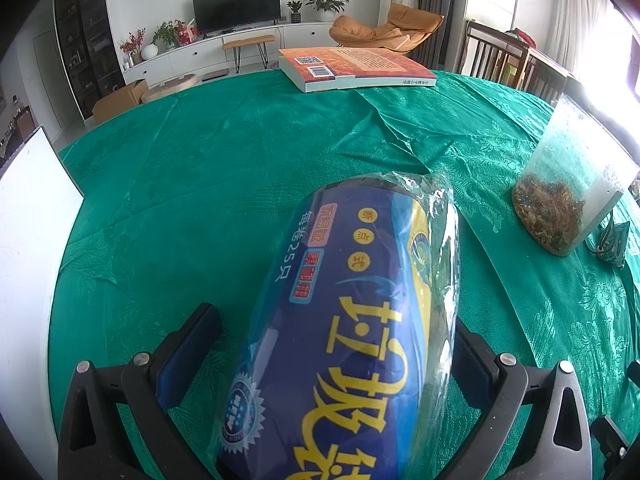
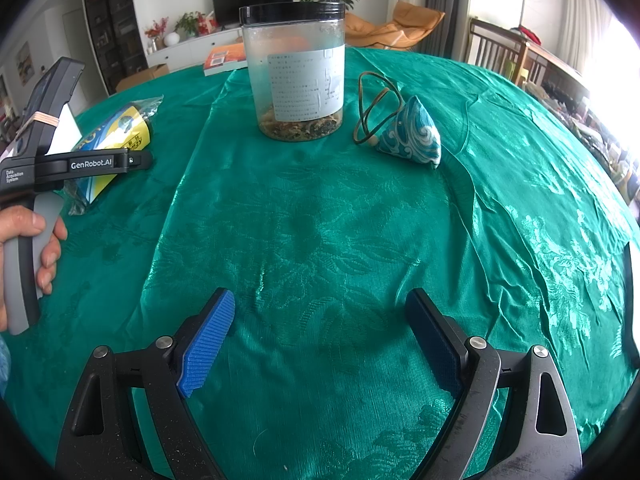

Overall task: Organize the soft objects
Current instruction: 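Hold the wrapped roll in the left tool above the table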

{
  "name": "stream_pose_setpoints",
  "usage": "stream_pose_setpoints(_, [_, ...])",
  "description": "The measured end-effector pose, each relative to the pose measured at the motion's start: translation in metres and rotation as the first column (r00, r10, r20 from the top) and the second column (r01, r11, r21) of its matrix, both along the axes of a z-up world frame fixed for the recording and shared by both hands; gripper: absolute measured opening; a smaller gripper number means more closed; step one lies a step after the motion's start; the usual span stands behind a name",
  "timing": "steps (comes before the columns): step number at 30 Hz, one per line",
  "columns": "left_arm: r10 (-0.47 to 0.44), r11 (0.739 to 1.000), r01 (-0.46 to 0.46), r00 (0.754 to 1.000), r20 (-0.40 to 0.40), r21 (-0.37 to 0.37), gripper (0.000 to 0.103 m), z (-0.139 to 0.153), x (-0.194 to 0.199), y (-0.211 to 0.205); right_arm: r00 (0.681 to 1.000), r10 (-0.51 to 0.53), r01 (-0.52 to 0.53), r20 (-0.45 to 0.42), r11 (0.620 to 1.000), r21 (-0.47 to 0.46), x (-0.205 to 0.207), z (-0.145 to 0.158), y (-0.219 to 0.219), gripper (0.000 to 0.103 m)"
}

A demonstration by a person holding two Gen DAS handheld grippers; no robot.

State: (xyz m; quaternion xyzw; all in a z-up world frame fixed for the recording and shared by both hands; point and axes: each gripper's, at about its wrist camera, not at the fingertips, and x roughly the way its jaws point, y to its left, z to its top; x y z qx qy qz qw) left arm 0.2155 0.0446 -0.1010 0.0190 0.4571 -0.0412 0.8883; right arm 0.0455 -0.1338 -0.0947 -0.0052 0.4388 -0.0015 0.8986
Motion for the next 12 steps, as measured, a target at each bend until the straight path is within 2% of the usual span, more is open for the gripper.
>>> stream_pose_setpoints(6, [0.0, 1.0, 0.0, 1.0, 0.0, 0.0, 0.103, 0.0, 0.0, 0.0, 1.0, 0.005, -0.005, -0.003, 1.0, 0.001, 0.001, 0.0, 0.0, 0.09])
stream_pose_setpoints(8, [0.0, 1.0, 0.0, 1.0, 0.0, 0.001, 0.103, 0.0, 0.0, 0.0, 0.999, 0.047, -0.047, -0.016, 0.999, 0.007, 0.002, 0.002, -0.002, 0.09])
stream_pose_setpoints(10, [0.001, 1.0, 0.0, 1.0, -0.003, 0.002, 0.103, 0.0, 0.001, 0.0, 0.992, 0.118, -0.117, -0.033, 0.992, 0.053, 0.007, 0.008, -0.013, 0.087])
stream_pose_setpoints(12, [-0.01, 1.0, 0.011, 1.0, -0.018, 0.005, 0.103, 0.001, 0.002, 0.0, 0.994, 0.108, -0.109, 0.018, 0.989, 0.097, 0.015, 0.025, -0.041, 0.088])
